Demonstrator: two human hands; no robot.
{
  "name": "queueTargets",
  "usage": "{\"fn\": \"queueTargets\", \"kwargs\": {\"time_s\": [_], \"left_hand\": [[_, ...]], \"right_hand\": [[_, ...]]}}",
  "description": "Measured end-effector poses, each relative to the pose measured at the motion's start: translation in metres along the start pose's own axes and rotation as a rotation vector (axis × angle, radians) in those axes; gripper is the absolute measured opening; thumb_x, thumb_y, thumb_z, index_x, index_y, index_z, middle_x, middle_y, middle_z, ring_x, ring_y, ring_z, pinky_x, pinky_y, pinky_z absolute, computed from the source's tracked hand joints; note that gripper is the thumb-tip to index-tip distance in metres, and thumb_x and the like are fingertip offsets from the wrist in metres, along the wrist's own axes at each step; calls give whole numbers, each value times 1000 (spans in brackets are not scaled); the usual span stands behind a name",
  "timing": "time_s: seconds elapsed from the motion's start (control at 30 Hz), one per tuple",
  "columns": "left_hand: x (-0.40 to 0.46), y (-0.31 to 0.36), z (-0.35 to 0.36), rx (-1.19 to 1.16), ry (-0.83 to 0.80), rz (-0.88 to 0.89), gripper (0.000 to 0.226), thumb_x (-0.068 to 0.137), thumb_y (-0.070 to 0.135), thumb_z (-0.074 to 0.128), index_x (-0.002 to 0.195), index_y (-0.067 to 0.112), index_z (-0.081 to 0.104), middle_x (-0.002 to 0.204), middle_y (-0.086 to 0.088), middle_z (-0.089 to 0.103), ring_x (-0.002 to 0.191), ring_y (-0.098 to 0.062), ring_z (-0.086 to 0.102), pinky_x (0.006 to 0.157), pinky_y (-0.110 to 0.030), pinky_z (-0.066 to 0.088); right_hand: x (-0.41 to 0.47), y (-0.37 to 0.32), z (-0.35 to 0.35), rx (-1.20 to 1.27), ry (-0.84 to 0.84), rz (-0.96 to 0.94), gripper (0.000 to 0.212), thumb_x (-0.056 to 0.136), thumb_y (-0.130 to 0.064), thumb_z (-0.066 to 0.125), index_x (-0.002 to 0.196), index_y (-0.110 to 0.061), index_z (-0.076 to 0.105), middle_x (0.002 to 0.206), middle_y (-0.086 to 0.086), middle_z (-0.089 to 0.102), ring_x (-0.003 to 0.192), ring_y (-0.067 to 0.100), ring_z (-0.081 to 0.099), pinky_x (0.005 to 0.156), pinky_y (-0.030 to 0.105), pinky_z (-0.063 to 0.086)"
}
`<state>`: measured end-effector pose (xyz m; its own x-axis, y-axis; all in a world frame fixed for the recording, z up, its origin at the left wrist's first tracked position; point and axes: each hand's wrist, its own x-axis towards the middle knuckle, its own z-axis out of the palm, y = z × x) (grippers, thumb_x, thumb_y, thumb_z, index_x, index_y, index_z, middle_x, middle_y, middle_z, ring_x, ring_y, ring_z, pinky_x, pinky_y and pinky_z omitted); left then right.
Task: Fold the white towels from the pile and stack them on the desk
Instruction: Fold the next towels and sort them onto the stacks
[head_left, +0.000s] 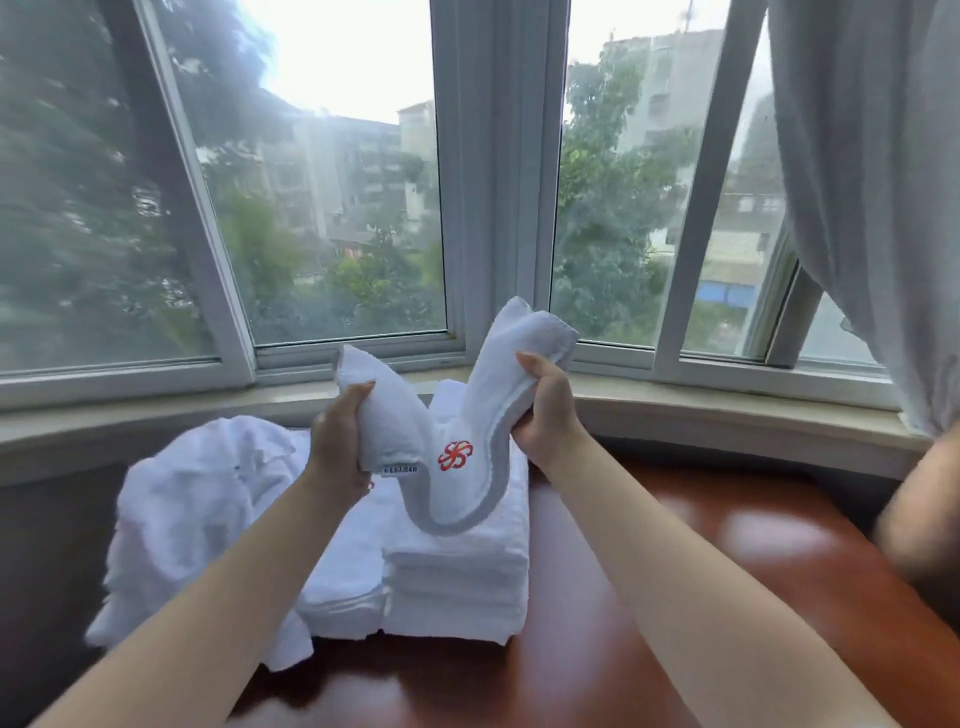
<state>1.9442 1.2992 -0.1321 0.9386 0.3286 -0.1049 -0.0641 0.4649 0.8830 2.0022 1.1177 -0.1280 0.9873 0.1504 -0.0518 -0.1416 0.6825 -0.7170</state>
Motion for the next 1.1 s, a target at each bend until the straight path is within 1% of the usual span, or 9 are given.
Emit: {"fn": "queueTargets", "kwargs": {"time_s": [0.17, 0.33, 0.47, 0.57, 0.63, 0.73, 0.8, 0.9, 1.1], "left_hand": [[48, 31, -59, 31, 92, -15, 26, 90, 18, 52, 111, 4, 57, 104, -16, 57, 94, -30, 58, 74, -37, 48], [88, 49, -119, 165, 92, -222, 17, 85, 12, 41, 73, 9, 53, 62, -8, 56, 51, -22, 60, 50, -23, 49], [115, 51, -148, 182, 111, -329, 23, 84, 11, 46, 61, 14, 46, 48, 0, 44, 38, -13, 46, 37, -17, 35], [127, 35, -161, 143, 93, -429, 15, 86, 2, 51, 73, 7, 58, 56, -5, 58, 46, -14, 58, 44, -22, 51], [127, 13, -169, 221, 94, -510, 12, 83, -3, 55, 89, 4, 63, 66, -9, 67, 56, -18, 65, 54, -30, 59], [115, -28, -185, 414, 58, -611, 54, 71, -7, 66, 121, 12, 56, 92, -13, 72, 76, -29, 71, 63, -42, 60], [106, -46, -192, 462, 17, -611, 84, 70, -7, 68, 135, 37, 37, 112, -10, 66, 87, -33, 70, 64, -45, 59], [108, -55, -191, 396, 66, -549, 83, 75, -8, 64, 136, 40, 34, 118, -9, 62, 90, -33, 69, 60, -43, 58], [124, -40, -160, -10, 176, -524, 45, 82, -18, 44, 125, -4, 48, 95, -23, 65, 71, -32, 66, 47, -36, 57]], "right_hand": [[63, 46, 51, -20, -35, 88, 41, 91, -22, 50, 128, -5, 53, 109, 14, 60, 99, 31, 59, 92, 41, 48], [134, 91, 92, -114, -105, 128, 24, 89, -19, 47, 103, -6, 63, 87, 11, 68, 80, 26, 68, 68, 31, 54], [195, 118, 113, -271, -51, 144, 23, 82, -25, 51, 89, -9, 66, 74, 7, 72, 67, 23, 71, 59, 26, 53], [241, 134, 107, -431, 31, 187, 15, 88, -18, 52, 86, -9, 63, 68, 6, 71, 56, 19, 69, 49, 21, 50], [264, 150, 87, -754, 114, 214, 5, 89, -11, 54, 92, -7, 56, 71, 7, 63, 53, 22, 64, 48, 21, 45], [266, 180, 47, -1453, 232, 289, 36, 88, -15, 54, 122, -5, 46, 106, 15, 57, 96, 29, 59, 74, 31, 44], [253, 195, 31, -1525, 263, 260, 49, 89, -13, 50, 136, -3, 38, 129, 15, 52, 116, 31, 52, 86, 32, 43], [232, 209, 28, -1558, 120, 178, 50, 90, -11, 47, 139, -9, 40, 136, 11, 49, 122, 28, 49, 94, 32, 41], [166, 216, 36, -1789, -416, 440, 56, 88, -1, 50, 141, -16, 41, 141, 9, 45, 125, 25, 46, 98, 31, 41]]}}
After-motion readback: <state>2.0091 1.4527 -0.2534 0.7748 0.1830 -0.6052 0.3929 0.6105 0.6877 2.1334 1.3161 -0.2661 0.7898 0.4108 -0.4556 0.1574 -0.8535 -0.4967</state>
